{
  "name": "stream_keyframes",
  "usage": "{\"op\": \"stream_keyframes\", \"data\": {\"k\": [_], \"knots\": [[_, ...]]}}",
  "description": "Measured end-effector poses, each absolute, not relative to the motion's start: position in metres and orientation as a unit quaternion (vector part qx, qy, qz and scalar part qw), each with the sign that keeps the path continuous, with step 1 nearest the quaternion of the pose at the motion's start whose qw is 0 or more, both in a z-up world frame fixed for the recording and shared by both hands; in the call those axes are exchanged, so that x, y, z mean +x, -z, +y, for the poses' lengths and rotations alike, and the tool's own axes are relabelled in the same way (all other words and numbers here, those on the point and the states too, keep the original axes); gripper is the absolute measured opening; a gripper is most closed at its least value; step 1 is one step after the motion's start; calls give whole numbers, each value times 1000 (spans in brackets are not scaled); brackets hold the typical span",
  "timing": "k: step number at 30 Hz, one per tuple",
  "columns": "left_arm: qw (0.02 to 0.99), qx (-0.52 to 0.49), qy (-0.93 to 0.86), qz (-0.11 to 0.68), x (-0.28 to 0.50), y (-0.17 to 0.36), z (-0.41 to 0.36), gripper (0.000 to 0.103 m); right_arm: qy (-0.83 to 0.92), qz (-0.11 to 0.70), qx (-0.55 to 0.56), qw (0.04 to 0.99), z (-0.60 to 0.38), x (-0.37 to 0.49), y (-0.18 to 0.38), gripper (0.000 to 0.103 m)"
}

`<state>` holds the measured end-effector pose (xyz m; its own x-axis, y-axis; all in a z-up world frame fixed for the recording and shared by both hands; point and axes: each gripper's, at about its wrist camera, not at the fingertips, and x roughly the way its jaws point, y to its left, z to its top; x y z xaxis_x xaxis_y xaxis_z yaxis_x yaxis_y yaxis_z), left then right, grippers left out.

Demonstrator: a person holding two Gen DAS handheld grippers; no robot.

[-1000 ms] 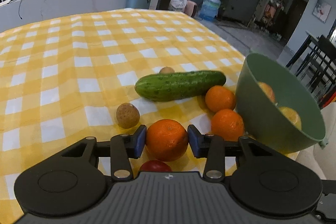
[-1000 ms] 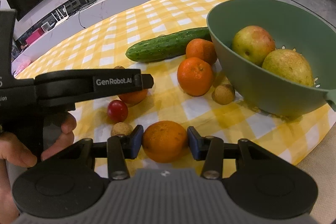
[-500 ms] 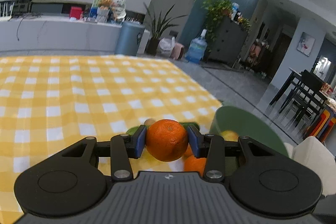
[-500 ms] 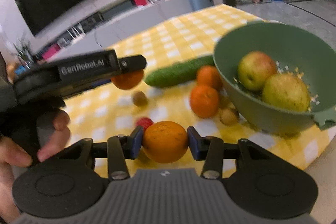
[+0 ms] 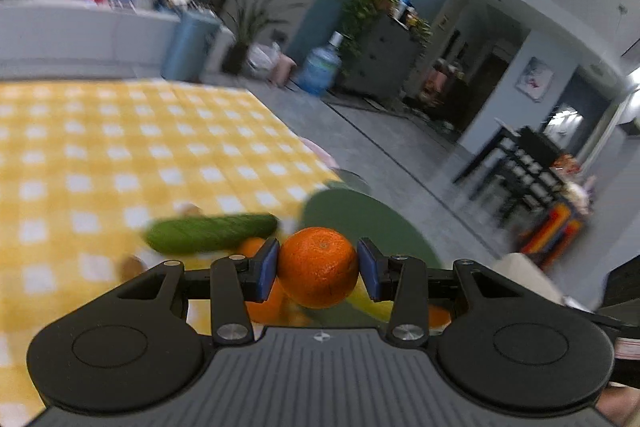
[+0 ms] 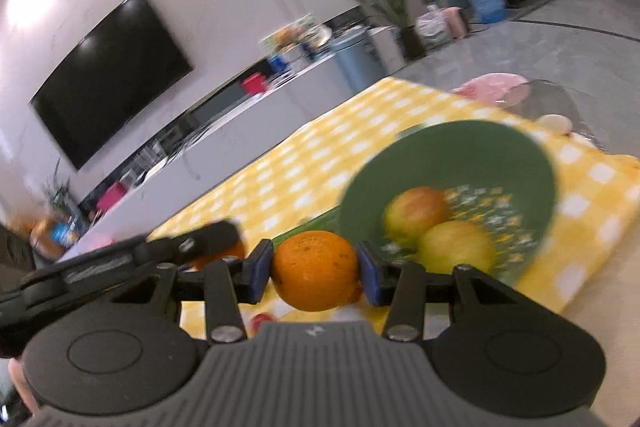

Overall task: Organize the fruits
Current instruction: 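Lift the oranges in both tools and carry them over the green colander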

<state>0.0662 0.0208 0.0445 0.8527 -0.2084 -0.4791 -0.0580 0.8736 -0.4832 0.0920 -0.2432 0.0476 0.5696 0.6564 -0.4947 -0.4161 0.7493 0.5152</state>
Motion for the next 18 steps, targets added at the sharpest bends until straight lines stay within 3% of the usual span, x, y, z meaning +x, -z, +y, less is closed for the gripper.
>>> {"op": "stream_keyframes", "data": {"k": [8,18], "knots": [[917,-253,75,299,97,-33,-1,48,-248,347,239,872,-283,125,-33,43],[902,-271,100,319,152,-21,-23,48,-185,333,200,903,-281,142,-16,43]]}}
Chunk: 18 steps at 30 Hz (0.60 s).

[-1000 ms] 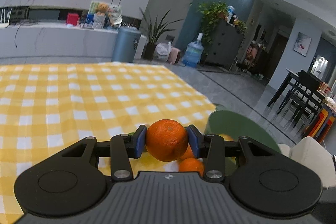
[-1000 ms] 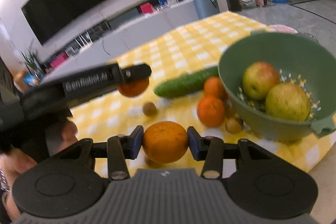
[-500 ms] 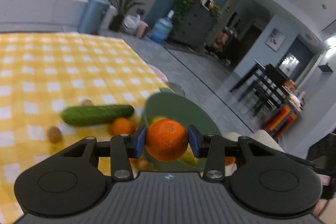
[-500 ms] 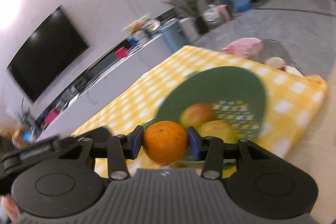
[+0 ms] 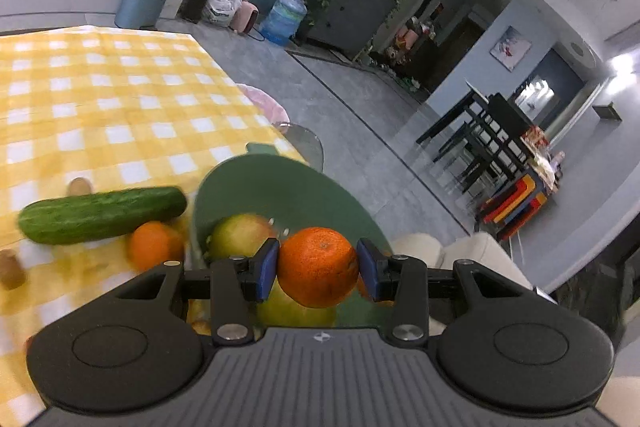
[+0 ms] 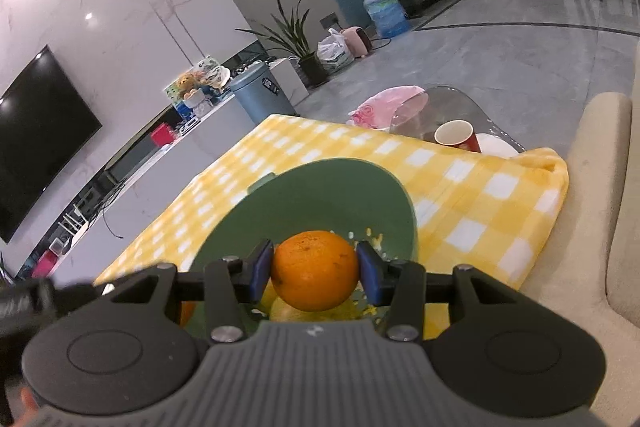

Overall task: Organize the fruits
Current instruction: 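Lift the oranges in both tools and carry them over the green colander, then open the right tool, then the left tool, dropping both oranges into the colander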

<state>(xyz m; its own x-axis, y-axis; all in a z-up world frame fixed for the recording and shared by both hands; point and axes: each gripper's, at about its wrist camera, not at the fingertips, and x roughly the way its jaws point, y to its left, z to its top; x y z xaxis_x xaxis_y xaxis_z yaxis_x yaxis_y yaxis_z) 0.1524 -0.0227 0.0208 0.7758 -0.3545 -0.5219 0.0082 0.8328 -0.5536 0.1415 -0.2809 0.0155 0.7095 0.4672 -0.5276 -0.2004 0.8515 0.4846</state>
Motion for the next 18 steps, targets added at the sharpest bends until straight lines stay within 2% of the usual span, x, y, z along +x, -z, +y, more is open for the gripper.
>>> {"op": "stream_keyframes", "data": {"k": [8,13,18], "knots": [[892,-272,112,343,199,-6,-41,48,-182,300,183,918,-284,143,-6,47],[894,-252,95,357,214,-1,-53,48,-195,275,215,917,-296,145,-3,53],[897,-230,91,367,222,1,-62,48,-205,274,247,907,-306,148,-1,53]]}}
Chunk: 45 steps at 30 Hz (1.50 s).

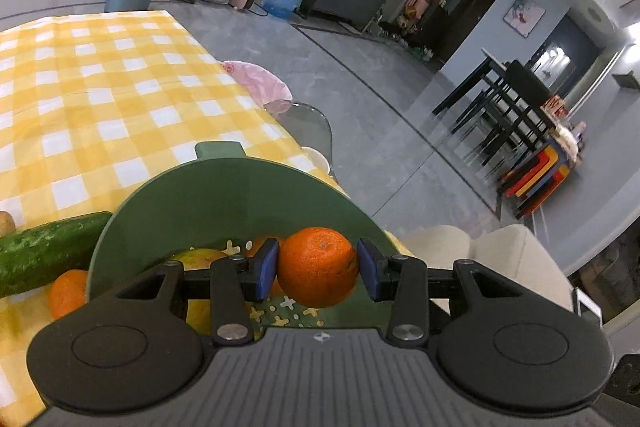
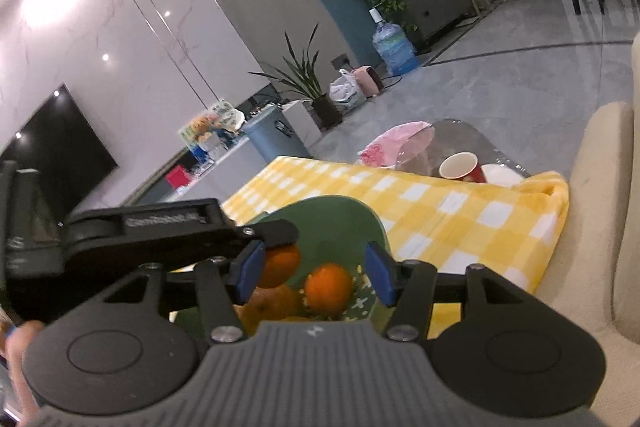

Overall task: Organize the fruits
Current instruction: 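Open the right tool, then the left tool, dropping both oranges into the colander, then move the right tool to an orange on the cloth and close on it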

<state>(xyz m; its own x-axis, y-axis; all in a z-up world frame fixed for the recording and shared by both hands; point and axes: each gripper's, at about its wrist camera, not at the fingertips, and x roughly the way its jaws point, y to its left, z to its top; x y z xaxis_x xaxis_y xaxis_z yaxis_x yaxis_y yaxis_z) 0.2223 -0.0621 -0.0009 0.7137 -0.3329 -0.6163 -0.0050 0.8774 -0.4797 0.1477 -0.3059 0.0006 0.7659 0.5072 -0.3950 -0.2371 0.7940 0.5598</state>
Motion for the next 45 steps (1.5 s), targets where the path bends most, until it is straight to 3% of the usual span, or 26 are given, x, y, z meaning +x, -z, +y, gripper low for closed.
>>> {"op": "stream_keyframes", "data": {"k": [11,22,45], "knots": [[908,-211,115,343,208,-17,-68,49,-207,272,248,907,-307,146,0,54],[926,-164,77,330,166,-58,-52,67,-218,268,230,910,-300,136,-17,54],[913,-190,-48,358,50,-70,25,70,-286,364,111,879,-204,74,-60,54]]}}
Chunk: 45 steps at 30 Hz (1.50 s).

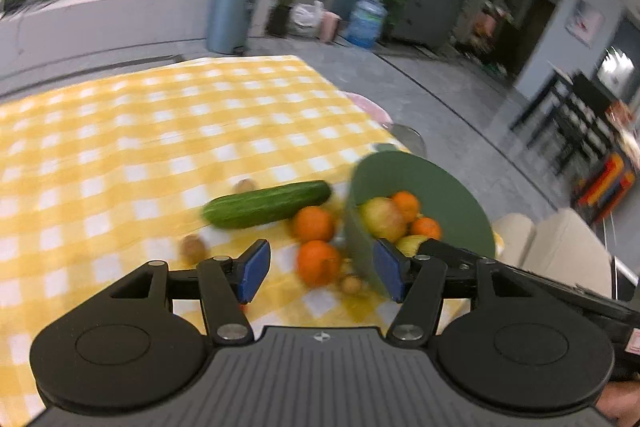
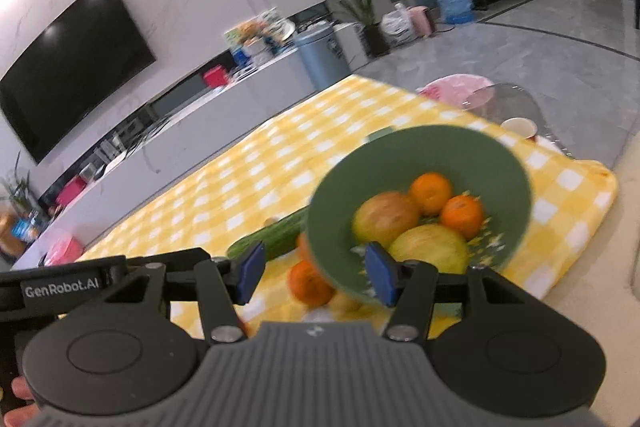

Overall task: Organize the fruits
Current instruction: 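Move the right tool to an orange on the cloth and close on it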

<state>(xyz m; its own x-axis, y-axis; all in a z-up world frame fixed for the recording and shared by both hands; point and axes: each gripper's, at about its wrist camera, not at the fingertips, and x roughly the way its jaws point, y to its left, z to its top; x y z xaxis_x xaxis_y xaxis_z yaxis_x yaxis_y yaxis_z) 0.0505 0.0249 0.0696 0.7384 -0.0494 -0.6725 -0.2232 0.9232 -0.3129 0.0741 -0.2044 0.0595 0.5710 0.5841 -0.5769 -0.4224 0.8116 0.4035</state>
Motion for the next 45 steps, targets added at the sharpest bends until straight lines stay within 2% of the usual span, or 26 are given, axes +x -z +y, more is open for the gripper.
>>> {"op": "stream_keyframes", "data": {"k": [7,12,14,17,24,27,30,33,35,41,42,45], "knots": [[889,-245,-97,375,27,-39,65,70,-303,380,78,870,-178,60,-56,53],[873,-277,-119,384,21,-16,85,70,-295,393,68,869,-166,59,-46,47],[867,-287,-120,389,20,-7,91,70,-274,391,88,874,-166,61,-41,36],[862,-291,-119,397,23,3,97,70,-237,393,121,880,-166,67,-32,26],[852,-322,-110,399,26,23,110,70,-227,365,130,893,-158,73,-2,26],[850,-324,-108,401,27,28,110,70,-241,325,76,911,-144,68,7,27],[855,-313,-106,400,27,27,106,70,-250,280,-11,927,-123,59,16,33],[858,-306,-103,399,28,25,103,70,-241,273,-68,929,-102,57,24,36],[859,-305,-102,398,28,24,101,70,-232,280,-83,928,-92,60,30,41],[858,-309,-103,399,29,25,102,70,-188,275,-99,938,-83,63,42,41],[857,-308,-103,400,29,26,102,70,-184,273,-102,939,-83,63,42,37],[856,-304,-114,401,30,27,105,70,-191,275,-105,937,-84,63,41,36]]}}
